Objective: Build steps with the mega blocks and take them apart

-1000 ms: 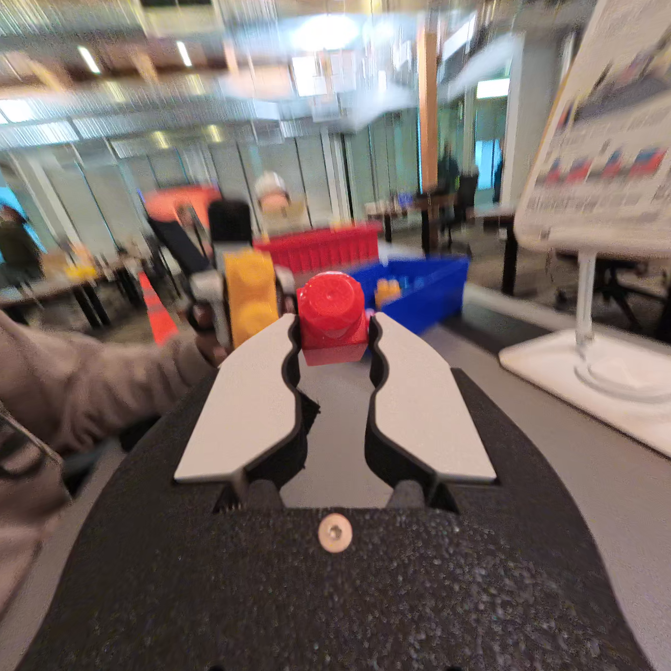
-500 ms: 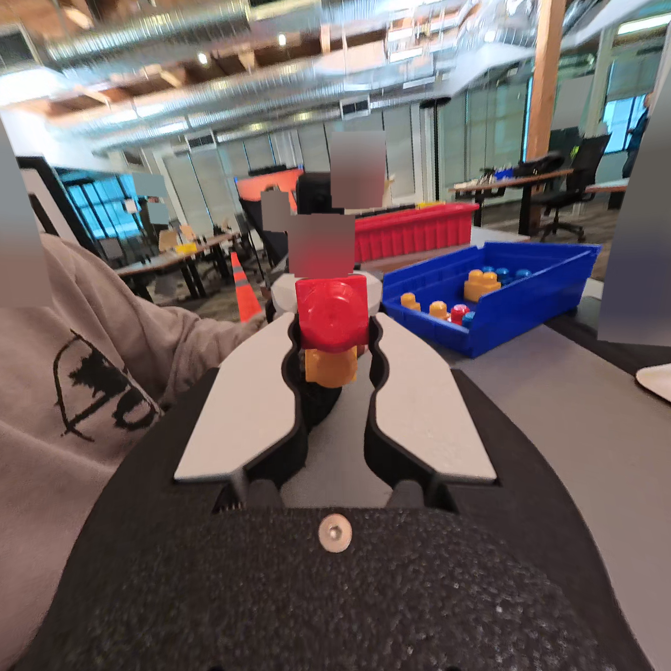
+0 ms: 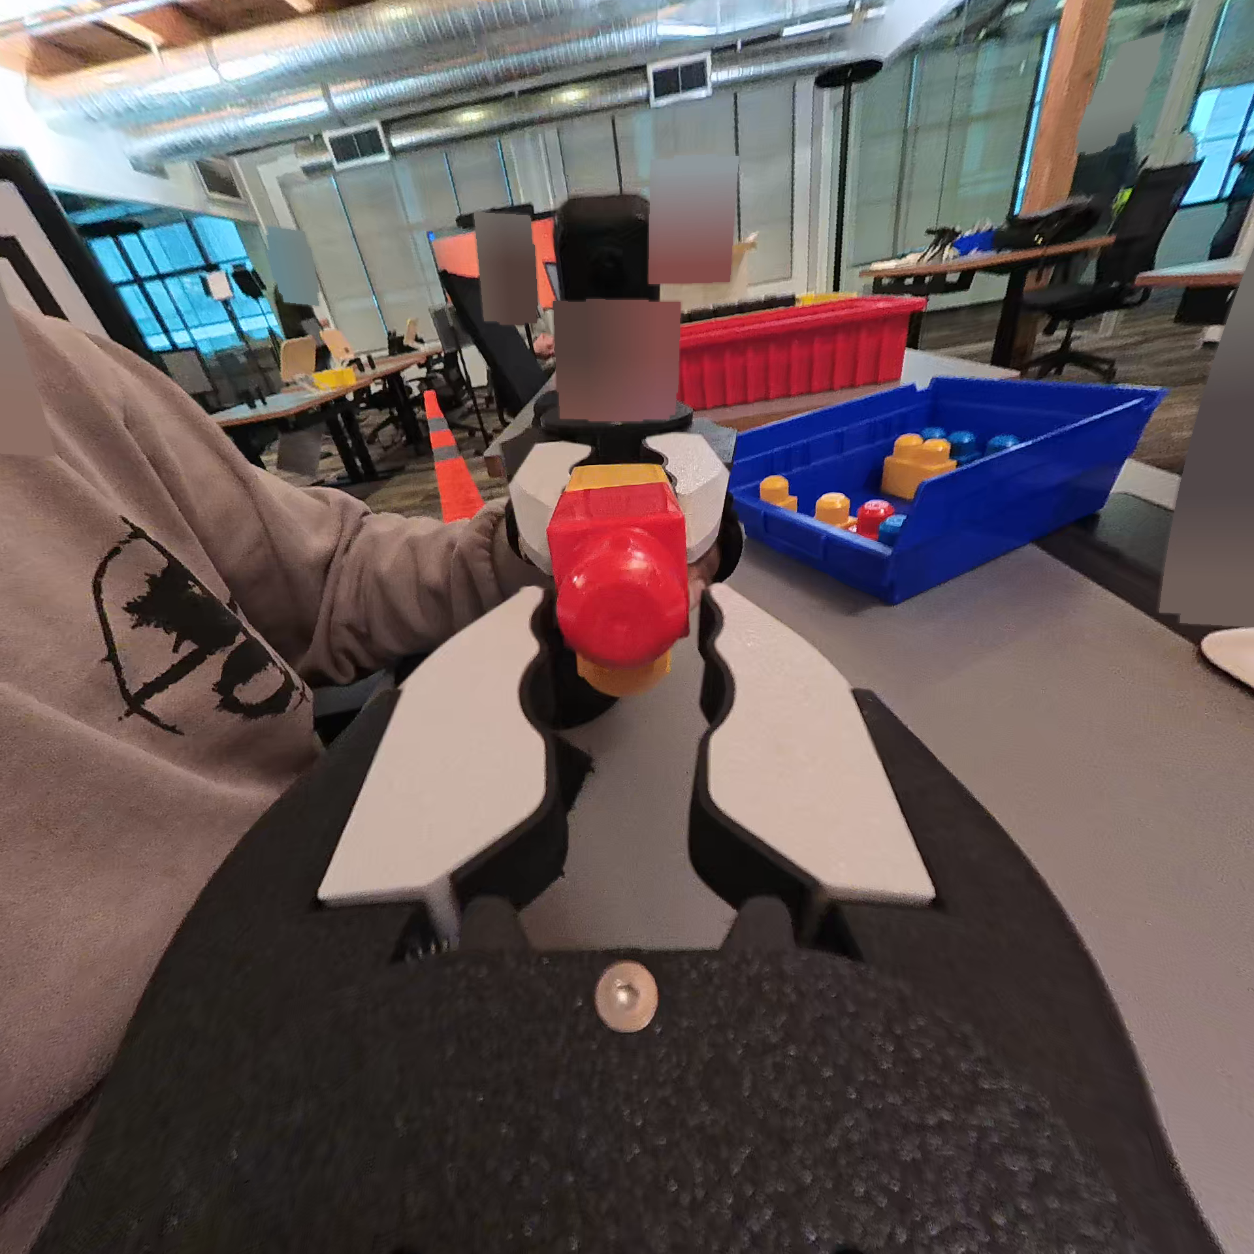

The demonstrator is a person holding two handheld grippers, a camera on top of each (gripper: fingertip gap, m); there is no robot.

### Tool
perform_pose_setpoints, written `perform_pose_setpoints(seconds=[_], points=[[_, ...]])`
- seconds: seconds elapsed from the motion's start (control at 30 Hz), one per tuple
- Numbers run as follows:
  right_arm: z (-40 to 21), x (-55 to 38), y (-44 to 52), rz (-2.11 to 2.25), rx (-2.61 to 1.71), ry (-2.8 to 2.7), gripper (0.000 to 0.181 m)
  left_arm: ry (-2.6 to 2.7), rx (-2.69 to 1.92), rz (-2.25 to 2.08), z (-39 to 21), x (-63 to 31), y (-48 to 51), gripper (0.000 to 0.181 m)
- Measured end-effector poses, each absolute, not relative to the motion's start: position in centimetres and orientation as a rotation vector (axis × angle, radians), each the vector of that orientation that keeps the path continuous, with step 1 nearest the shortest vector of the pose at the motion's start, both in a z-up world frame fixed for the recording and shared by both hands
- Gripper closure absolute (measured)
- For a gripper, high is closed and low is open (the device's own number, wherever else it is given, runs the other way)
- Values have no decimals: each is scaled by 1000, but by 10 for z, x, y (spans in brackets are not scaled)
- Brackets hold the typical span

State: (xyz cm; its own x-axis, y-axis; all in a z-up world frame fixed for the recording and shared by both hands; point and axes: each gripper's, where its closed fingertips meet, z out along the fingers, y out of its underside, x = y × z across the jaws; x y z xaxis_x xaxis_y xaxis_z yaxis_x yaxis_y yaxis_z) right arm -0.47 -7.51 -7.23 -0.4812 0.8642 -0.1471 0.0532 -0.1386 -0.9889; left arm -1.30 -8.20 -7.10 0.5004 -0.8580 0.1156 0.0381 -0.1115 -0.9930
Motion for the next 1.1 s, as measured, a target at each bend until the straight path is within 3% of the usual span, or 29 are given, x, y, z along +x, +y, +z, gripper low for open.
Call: perform_pose_setpoints(seconds=[0.1,0.27,0.47,0.73,0.9,1.1], points=[[-64,2,-71,1737,-1033,-1445,136,705,-1465,-899,-67,-20,-80,143],[-56,8,-65,1767,-1018,-1356,150,706,-1464,-911,-70,-11,-80,143],[-37,36,-36,1458,-1040,-1589,151,682,-1497,-765,-80,-11,-67,139],[-30,118,196,555,-1530,-1847,151,500,-1534,-607,-86,-52,-44,168],[-77,153,314,274,-1791,-1882,150,420,-1523,-426,-88,-77,-33,178],[-132,151,379,208,-1885,-1939,150,388,-1548,-311,-101,-95,-24,178]])
